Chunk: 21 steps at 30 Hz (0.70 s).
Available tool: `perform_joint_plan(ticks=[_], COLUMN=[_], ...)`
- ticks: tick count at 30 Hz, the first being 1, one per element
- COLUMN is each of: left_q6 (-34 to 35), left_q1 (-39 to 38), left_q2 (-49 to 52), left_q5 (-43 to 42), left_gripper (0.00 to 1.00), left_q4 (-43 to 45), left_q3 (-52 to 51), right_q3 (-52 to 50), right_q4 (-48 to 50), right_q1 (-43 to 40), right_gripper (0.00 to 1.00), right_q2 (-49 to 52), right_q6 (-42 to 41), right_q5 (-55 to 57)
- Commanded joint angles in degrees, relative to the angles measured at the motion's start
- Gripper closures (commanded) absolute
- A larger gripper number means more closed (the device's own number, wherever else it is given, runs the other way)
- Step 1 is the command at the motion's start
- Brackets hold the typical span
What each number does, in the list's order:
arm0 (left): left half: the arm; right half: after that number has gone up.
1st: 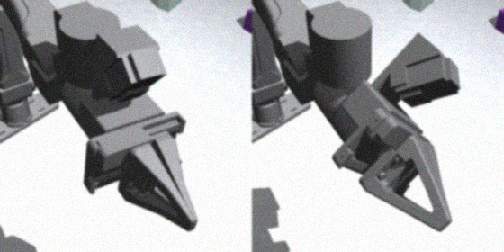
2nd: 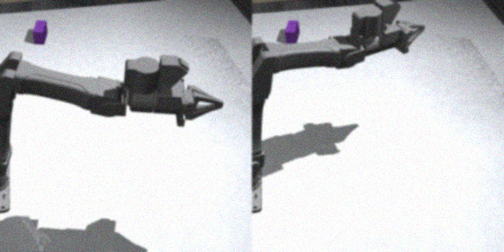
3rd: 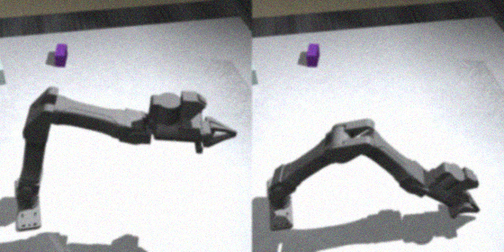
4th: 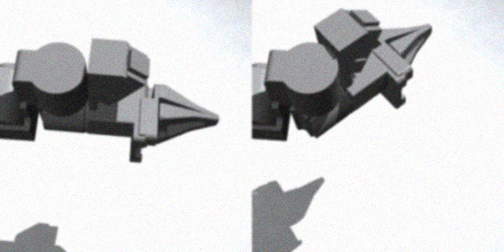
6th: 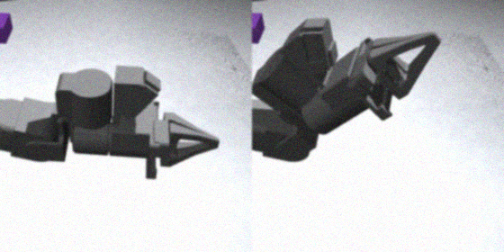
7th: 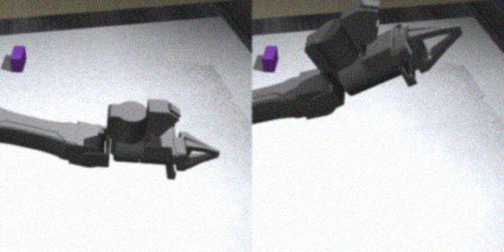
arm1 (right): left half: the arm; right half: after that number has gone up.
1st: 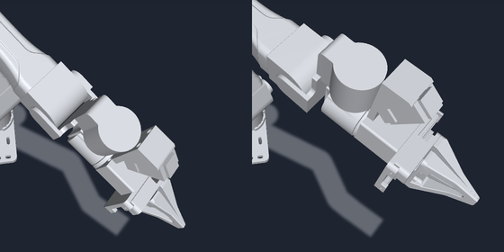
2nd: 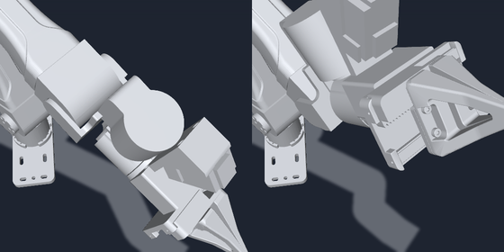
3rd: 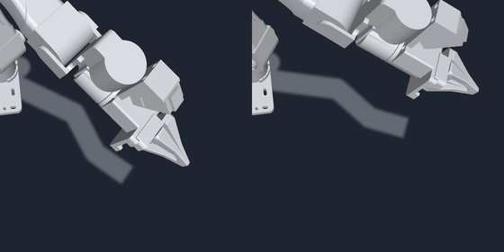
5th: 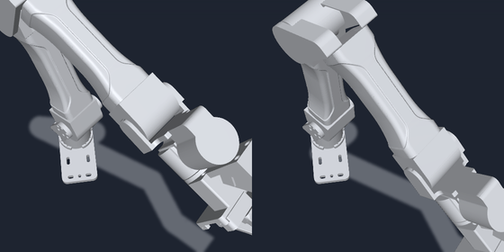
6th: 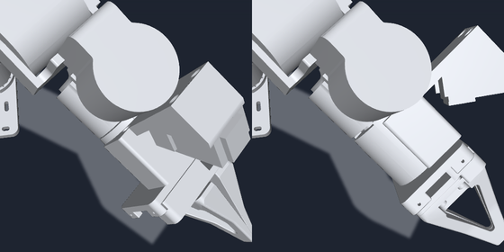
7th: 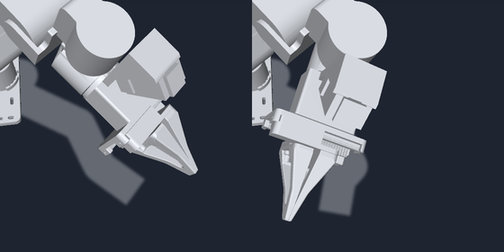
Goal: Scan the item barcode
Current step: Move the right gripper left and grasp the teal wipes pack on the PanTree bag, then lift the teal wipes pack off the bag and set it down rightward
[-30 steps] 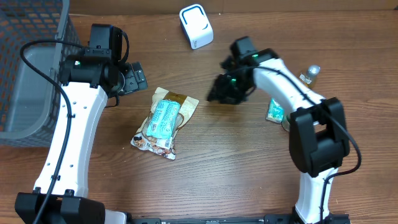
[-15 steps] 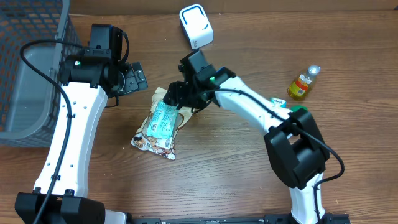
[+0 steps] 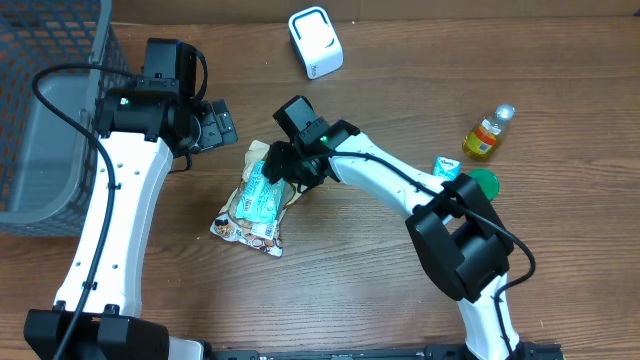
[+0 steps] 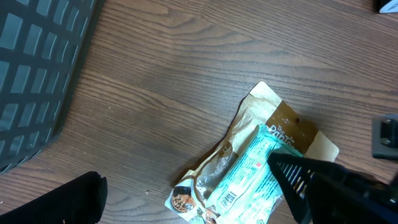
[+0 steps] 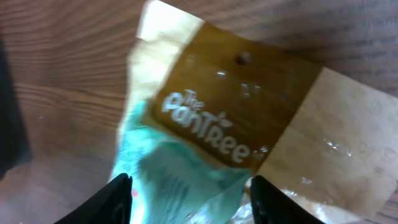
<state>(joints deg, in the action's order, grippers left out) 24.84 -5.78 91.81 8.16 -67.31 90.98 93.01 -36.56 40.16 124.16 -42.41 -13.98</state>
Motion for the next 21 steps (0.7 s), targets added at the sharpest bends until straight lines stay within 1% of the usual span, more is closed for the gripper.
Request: perform_joint_plan(ticks=[1,2,3,7,8,9,10,11,15,17,21], left_q6=[-1.0,-1.0,-1.0,-1.0,-1.0,-1.1,-1.0,-1.0,-1.0,-1.0,-1.0], left_q1=[0.1,0.1,0.1,0.1,0.1,0.1,0.1,0.1,0.1,0.1,0.1], left_q2=[-0.1,-0.1,-0.1,-0.1,-0.1,-0.1,-0.1,-0.1,-0.1,-0.1,-0.1], left_q5=[-0.3,-0.3,-0.3,-0.3,-0.3,-0.3,-0.3,-0.3,-0.3,-0.3,-0.3], left_gripper=[0.0,0.0,0.0,0.0,0.01,0.0,0.0,0.0,0.0,0.0,0.01], left_q4=[0.1,0.1,0.1,0.1,0.1,0.1,0.1,0.1,0.1,0.1,0.1], left_q3=[0.9,0.9,0.9,0.9,0.9,0.9,0.9,0.9,0.9,0.9,0.9], right_q3=[0.2,0.2,0.2,0.2,0.2,0.2,0.2,0.2,1.4,1.7,1.7], right_q4=[0.3,0.4,0.5,0.3,0.2,0.1,0.1,0.1,2.1,2.9,2.8], right_q1=[0.3,0.3,0.3,0.3,0.3,0.3,0.3,0.3,-1.4,-4.9,-9.9], right_gripper=[0.64,0.7,0.73,0.73,0.76,0.81,0.92,0.96,0.96,0.96,0.96], right_q2=[0.6,0.6,0.6,0.6,0.6,0.6,0.6,0.6,-0.9,-3.8,-7.3], right_q6=[-1.1,-1.1,-1.1,-1.1,-1.1,-1.1,-1.1,-1.1,-1.0,-1.0,-0.6], right_q5=[0.8,0.5,0.1,-0.7,-0.7,-0.7,-0.7,-0.9,-6.8,-11.6,-15.6])
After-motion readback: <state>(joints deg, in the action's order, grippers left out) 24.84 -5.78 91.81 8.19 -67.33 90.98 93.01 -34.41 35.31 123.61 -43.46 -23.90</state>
